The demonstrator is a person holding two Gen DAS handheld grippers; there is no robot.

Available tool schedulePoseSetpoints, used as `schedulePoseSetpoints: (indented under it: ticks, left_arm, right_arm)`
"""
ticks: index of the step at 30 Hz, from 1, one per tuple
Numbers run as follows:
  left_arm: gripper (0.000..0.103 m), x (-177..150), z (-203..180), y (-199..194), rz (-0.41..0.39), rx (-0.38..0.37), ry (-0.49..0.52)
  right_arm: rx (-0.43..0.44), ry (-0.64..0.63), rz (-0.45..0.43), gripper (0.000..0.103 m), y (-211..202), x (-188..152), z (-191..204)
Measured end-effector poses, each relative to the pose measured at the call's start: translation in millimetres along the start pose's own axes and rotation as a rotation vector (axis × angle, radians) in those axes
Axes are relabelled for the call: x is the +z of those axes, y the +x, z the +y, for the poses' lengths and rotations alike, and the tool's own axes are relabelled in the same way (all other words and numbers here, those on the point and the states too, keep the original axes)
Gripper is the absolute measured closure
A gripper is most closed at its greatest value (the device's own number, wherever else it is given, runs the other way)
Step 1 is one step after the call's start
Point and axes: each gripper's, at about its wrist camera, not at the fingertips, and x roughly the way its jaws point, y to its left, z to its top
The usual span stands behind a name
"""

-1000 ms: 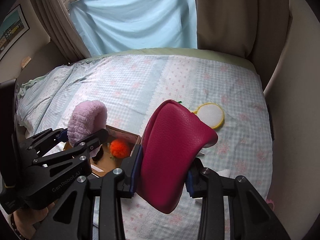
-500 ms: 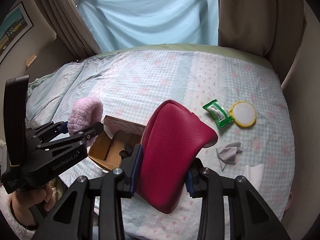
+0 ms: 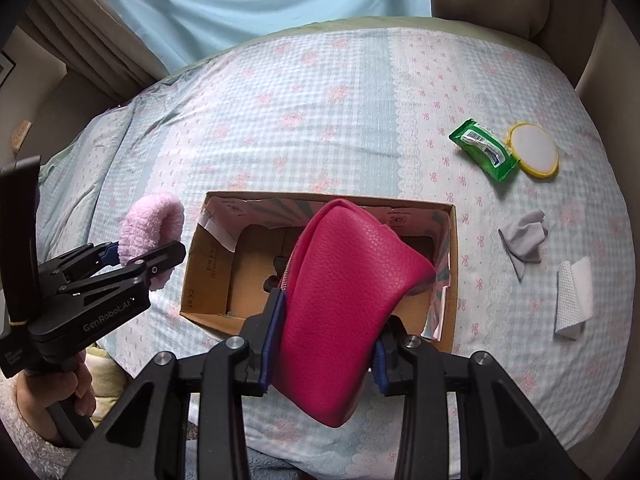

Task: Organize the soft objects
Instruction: 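Lift and carry the scrunchie and pouch over the box with both tools, then open both tools to drop the scrunchie and pouch into the box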

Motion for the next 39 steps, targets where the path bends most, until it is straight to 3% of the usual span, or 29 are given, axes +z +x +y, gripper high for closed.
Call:
schedulePoseSetpoints:
  ticks: [6,11,17,18,19,20,21,23,24,28,35,39]
  left_arm:
    - [0.062,2,6,28,0.029,-0.005,0.093]
    - [0.062,-2,1,70,0.140,-0.036,0.132]
    - [0.060,1,0,109,0.220,-0.040,0.165]
    - [0.057,3,-1,114,0.231,-0.041,0.166]
    - [0.035,5,-1,118,0.243,-0.050,0.166]
    - [0.000,7,-2,122,0.251,-0.055,0.166]
    - [0.001,9,-3,125,0.262,-0.061,0.165]
    - [0.000,12,-5,130,0.278,-0.087,0.167]
    - [0.000,13,-7,132,0.285,-0.095,0.171]
    - [0.000,18,-14,139,0.303,-0.101,0.188]
    - [0.000,18,-20,135,0.297,-0.088,0.189]
    - [0.000,15,-20,128,0.289,-0.099,0.149]
  right_arm:
    - [-0.037,0.052,0.042,0.069,33,6,0]
    - [-0.033,0.094,0.144,0.069,74,3,-7]
    - [-0.021,0.139,0.234,0.068,109,17,-18]
    - [-0.016,0.138,0.243,0.067,114,21,-18]
    - [-0.004,0.143,0.246,0.063,118,25,-18]
    - [0.010,0.153,0.249,0.062,121,29,-18]
    - [0.022,0.159,0.254,0.056,124,34,-18]
    - [0.008,0.157,0.249,0.024,127,42,-19]
    - [-0.010,0.153,0.248,0.001,128,46,-21]
    - [-0.052,0.178,0.268,0.000,131,51,-33]
    - [-0.050,0.234,0.253,0.000,122,46,-44]
    - [-0.080,0.296,0.257,0.000,118,45,-44]
